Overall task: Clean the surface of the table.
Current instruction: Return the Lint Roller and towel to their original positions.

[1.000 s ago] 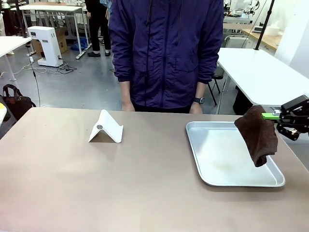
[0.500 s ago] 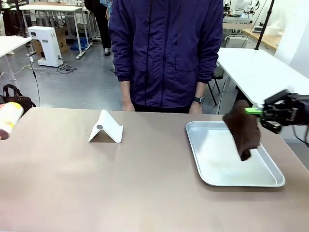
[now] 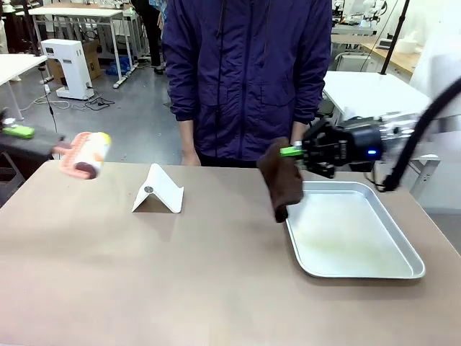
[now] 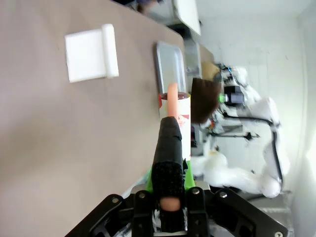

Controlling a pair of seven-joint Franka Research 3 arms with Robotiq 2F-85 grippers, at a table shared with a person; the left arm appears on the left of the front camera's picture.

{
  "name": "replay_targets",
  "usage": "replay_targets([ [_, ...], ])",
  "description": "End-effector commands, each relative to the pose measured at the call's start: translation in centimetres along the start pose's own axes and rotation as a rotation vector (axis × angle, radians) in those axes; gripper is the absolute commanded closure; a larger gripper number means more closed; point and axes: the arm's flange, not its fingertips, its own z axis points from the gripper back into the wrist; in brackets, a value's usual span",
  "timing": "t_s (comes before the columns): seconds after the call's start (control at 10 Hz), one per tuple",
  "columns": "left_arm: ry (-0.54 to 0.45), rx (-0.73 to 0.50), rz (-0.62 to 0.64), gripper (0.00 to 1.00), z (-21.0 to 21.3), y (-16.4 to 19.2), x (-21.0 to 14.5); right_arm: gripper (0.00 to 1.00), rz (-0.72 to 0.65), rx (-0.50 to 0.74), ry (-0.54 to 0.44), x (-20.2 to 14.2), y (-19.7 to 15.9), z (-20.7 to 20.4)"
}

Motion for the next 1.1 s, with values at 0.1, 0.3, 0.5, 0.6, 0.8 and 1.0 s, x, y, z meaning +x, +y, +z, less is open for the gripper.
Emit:
replay_targets([
  [0.1, -0.082, 0.169, 0.030, 0.78, -7.8, -3.5, 2.5, 0.88, -0.106, -0.095, -0.017, 2.9, 0.2, -7.2],
  [0.3, -0.149, 0.263, -0.014, 0.78, -12.7, -4.9, 5.7, 0.88, -0.160, -0.201, 0.020, 3.9, -1.6, -11.4],
  [0.5, -0.120, 0.327, -0.004, 0.78, -16.7, -5.5, 8.5, 0.88, -0.198, -0.283, 0.000, 5.0, -3.8, -14.2],
  [0.6, -0.117, 0.390, 0.008, 0.78, -18.8, -5.3, 9.7, 0.88, -0.220, -0.323, -0.040, 5.7, -4.8, -14.9],
  [0.8, -0.082, 0.501, 0.026, 0.78, -22.2, -4.6, 11.0, 0.88, -0.232, -0.432, -0.090, 6.6, -6.3, -15.2],
  [1.0, -0.045, 0.581, 0.037, 0.78, -24.5, -3.6, 11.5, 0.88, -0.247, -0.531, -0.130, 7.4, -7.3, -14.3],
])
